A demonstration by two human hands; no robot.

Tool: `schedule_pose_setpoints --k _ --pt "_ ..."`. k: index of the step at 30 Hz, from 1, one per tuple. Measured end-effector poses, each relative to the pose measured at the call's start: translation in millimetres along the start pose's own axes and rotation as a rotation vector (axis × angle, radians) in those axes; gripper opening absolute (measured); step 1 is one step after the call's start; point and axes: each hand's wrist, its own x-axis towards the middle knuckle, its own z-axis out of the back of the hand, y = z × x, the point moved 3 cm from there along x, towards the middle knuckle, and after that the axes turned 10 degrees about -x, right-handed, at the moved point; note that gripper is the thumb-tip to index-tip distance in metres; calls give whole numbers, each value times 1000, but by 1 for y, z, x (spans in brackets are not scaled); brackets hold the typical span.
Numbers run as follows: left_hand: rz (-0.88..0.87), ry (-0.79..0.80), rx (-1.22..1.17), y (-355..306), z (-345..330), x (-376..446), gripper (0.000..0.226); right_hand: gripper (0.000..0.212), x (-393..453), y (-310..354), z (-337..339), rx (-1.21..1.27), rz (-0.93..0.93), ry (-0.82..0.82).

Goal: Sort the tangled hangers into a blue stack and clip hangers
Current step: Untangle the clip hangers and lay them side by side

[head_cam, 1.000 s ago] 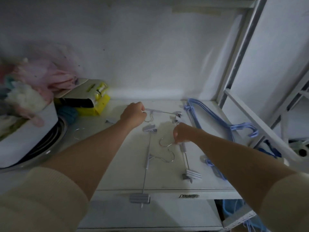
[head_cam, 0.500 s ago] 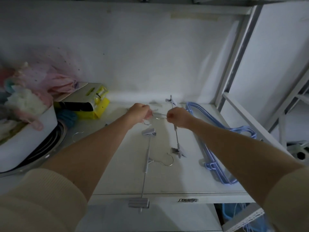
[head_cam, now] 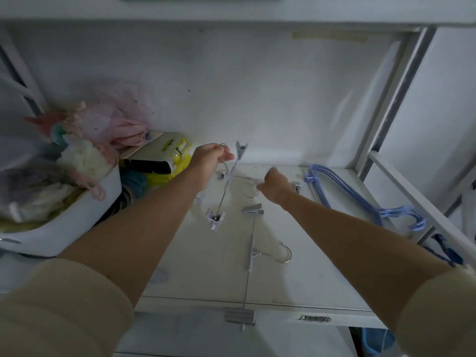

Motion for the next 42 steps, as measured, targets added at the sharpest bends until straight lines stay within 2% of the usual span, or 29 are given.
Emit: schedule_pose_setpoints --k 2,6,7,14,20,26,28,33,37,42 --pt "-13 -21 4 -2 13 2 32 15 -9 -1 -18 -221 -9 177" --pt "-26 -40 44 3 28 7 30 15 -27 -6 -53 -335 -8 360" --pt "-23 -42 58 5 30 7 30 8 -31 -5 -60 -354 -27 405" --pt "-20 -47 32 7 27 9 24 21 -34 -5 -62 -426 -125 642" --pt "-21 -66 16 6 18 10 20 28 -39 -13 -62 -365 -149 579" --pt "-50 -140 -18 13 24 22 30 15 -28 -3 -61 -262 -151 495" --pt "-57 -150 -24 16 27 29 31 16 -29 1 -55 -211 -153 516" --pt "-46 -175 -15 19 30 37 30 34 -36 0 -58 -69 -214 598" --pt "-42 -161 -32 23 30 41 30 32 -41 -3 -61 -8 -198 646" --pt "-44 -142 -33 26 26 41 30 30 -42 -2 -59 -57 -154 572"
